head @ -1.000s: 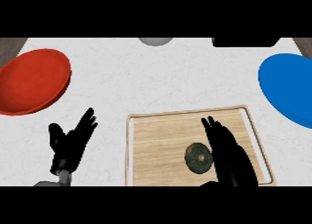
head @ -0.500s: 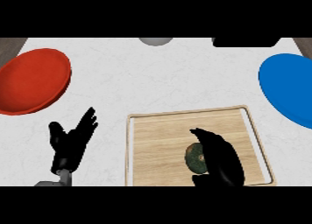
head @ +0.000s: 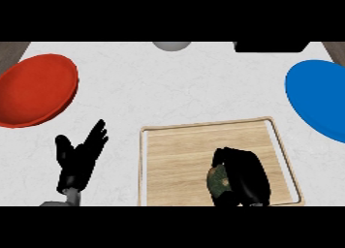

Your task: Pick the squash from the tray and place it in the plate

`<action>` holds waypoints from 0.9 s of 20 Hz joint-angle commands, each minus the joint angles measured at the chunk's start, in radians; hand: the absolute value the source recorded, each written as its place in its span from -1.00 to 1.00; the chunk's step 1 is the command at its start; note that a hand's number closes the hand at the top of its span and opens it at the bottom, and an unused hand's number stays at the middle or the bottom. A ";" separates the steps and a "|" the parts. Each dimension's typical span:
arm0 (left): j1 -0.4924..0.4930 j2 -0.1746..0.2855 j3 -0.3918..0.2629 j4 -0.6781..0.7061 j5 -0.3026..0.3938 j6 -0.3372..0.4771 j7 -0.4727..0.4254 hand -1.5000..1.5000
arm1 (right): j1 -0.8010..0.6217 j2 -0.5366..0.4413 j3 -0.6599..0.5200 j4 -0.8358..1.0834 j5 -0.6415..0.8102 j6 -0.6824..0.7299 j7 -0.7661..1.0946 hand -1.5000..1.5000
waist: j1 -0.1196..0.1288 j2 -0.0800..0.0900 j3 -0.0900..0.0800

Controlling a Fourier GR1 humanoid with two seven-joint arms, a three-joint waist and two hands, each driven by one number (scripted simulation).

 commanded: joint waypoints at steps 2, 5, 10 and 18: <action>-0.025 -0.028 -0.019 0.009 -0.043 0.027 0.010 0.00 | -0.027 0.020 -0.014 0.027 0.083 -0.101 -0.028 1.00 | 0.000 0.004 0.003; 0.025 0.010 0.023 0.008 0.011 -0.026 -0.025 0.00 | 0.064 -0.066 -0.006 -0.183 0.018 -0.191 -0.170 1.00 | -0.011 0.000 0.003; 0.025 0.017 0.038 -0.003 0.010 -0.014 -0.017 0.00 | 0.305 -0.341 -0.017 -0.311 -0.204 -0.249 -0.568 1.00 | -0.036 -0.002 0.007; 0.032 -0.008 0.024 0.002 -0.001 -0.006 -0.035 0.00 | 0.571 -0.435 -0.330 -0.537 -0.567 -0.426 -0.785 1.00 | -0.037 -0.001 0.005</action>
